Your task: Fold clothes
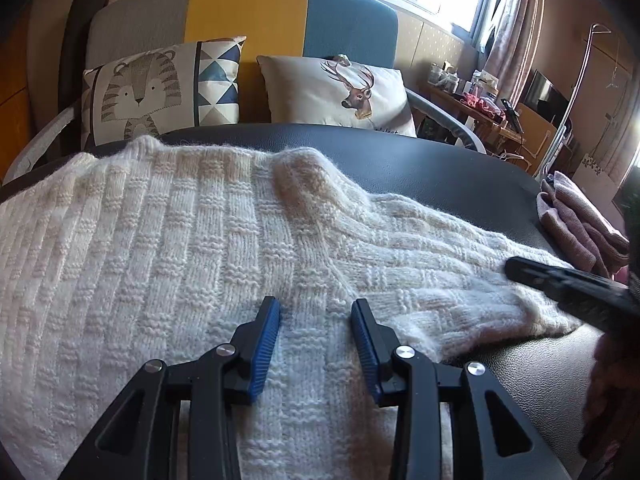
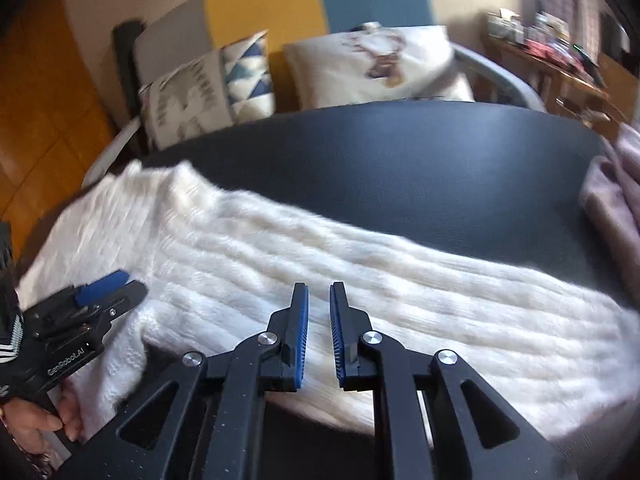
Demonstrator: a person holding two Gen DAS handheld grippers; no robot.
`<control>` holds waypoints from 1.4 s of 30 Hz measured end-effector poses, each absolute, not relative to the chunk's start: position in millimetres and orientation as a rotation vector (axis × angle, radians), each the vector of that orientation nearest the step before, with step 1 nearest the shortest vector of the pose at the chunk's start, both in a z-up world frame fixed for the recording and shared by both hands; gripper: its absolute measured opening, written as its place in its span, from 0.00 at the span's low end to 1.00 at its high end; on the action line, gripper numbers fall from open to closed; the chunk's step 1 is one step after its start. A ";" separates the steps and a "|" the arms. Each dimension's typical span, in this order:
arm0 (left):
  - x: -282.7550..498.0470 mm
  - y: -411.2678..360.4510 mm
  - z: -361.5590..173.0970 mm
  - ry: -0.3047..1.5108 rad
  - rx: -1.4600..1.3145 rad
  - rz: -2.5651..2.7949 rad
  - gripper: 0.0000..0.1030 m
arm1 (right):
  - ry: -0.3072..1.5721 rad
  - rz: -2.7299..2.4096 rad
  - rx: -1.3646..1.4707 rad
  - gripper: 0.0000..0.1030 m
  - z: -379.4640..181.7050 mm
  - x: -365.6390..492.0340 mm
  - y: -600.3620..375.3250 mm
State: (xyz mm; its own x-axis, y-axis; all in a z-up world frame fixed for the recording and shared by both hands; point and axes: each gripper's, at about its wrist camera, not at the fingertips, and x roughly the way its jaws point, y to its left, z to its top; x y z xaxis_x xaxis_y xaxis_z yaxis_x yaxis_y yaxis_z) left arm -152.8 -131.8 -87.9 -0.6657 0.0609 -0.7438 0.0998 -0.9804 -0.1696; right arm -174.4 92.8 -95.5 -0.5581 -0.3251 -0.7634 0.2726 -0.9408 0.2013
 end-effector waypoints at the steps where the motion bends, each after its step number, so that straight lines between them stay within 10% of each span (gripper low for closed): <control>1: -152.9 -131.5 -88.0 0.302 1.275 -2.830 0.36 | -0.099 -2.522 1.269 0.12 -96.4 -175.2 102.4; 29: -127.7 -141.7 -67.7 0.424 1.386 -2.833 0.37 | -0.492 -2.749 1.331 0.19 -72.1 -131.3 182.0; 34: -61.9 -191.8 -57.7 0.549 1.296 -2.748 0.37 | -0.320 -2.431 1.221 0.36 -56.6 -97.0 52.3; 42: 34.2 -281.6 -75.9 0.726 1.109 -2.526 0.36 | 0.024 -2.271 1.233 0.36 -83.6 -71.7 -81.9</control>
